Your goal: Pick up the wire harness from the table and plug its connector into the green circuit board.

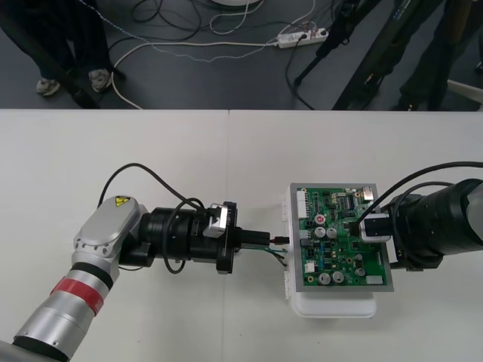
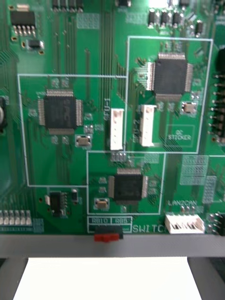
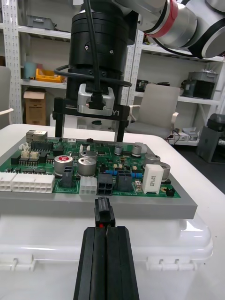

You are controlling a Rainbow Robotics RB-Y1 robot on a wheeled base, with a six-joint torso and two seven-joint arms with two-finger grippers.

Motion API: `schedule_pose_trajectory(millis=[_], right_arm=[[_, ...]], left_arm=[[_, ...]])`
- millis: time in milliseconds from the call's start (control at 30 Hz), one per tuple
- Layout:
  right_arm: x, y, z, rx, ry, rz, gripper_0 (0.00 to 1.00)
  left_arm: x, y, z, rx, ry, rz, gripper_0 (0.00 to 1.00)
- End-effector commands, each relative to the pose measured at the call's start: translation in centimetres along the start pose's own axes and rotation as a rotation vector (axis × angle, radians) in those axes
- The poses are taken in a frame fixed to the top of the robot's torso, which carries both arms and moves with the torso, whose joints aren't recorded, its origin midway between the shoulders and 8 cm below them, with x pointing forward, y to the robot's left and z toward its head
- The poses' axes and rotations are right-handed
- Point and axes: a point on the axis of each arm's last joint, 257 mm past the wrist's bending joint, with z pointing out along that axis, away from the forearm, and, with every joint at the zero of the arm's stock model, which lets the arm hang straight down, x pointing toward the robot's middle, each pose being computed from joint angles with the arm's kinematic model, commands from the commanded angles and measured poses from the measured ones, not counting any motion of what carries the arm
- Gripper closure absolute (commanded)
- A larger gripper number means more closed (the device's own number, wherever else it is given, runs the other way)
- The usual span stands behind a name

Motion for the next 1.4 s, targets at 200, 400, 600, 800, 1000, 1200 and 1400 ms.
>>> schedule_pose_trajectory(millis=[200, 400, 600, 800, 1000, 1200, 1400], right_arm=[[-1.7, -1.1, -0.3, 0.04, -0.015, -0.077, 0.0], [-2.1, -1.3, -0.2, 0.047, -0.022, -0.077, 0.0], [-2.3, -1.2, -0.2, 0.043, -0.028, -0.078, 0.0], [-2.6, -1.1, -0.2, 0.041, -0.036, -0.078, 0.0], [-2.8, -1.1, -0.1, 0.04, -0.042, -0.074, 0.0], [-3.1, -1.0, -0.1, 0.038, -0.051, -0.071, 0.0], [-3.1, -0.9, 0.0, 0.036, -0.05, -0.071, 0.0]], left_arm=[[-2.1, 1.1, 2.7, 0.014, -0.039, 0.099, 1.0], [-2.0, 1.1, 2.9, 0.013, -0.035, 0.1, 1.0], [-1.9, 0.9, 3.3, 0.018, -0.035, 0.096, 1.0], [-2.0, 0.8, 3.5, 0.021, -0.036, 0.096, 1.0], [-2.0, 0.8, 3.7, 0.021, -0.037, 0.097, 1.0], [-1.8, 0.7, 3.9, 0.021, -0.033, 0.095, 1.0], [-1.9, 0.7, 4.0, 0.025, -0.034, 0.096, 1.0]])
